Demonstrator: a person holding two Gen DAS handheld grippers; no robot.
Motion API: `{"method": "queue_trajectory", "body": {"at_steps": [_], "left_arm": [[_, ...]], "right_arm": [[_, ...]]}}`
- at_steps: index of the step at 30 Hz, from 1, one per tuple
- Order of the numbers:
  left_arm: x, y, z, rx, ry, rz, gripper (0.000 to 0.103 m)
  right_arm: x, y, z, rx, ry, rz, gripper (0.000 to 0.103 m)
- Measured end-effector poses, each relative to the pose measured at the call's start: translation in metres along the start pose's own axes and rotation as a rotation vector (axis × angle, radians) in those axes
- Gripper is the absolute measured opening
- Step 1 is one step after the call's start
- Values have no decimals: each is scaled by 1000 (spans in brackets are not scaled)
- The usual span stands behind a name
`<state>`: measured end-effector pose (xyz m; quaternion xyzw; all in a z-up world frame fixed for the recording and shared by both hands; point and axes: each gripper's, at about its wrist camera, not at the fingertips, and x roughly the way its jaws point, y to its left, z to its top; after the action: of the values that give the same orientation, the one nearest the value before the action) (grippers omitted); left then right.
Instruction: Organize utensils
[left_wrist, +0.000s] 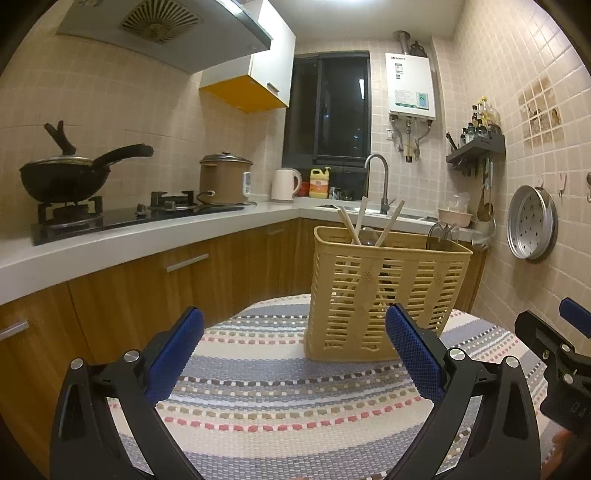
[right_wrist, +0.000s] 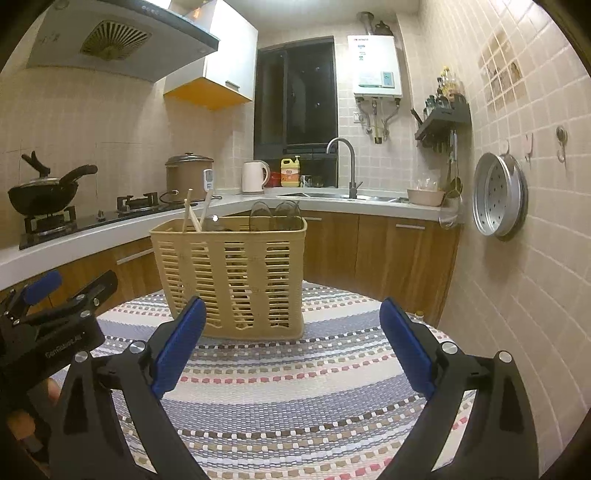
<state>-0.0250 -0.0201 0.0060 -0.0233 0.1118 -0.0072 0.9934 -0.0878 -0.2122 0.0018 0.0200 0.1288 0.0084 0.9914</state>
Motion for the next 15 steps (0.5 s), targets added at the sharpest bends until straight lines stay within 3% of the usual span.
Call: {"method": "queue_trajectory", "body": {"at_steps": [15], "left_arm": [[0, -7, -3, 29, 19, -11, 95]], "right_arm": [[2, -3, -3, -14, 4, -39, 94]]}}
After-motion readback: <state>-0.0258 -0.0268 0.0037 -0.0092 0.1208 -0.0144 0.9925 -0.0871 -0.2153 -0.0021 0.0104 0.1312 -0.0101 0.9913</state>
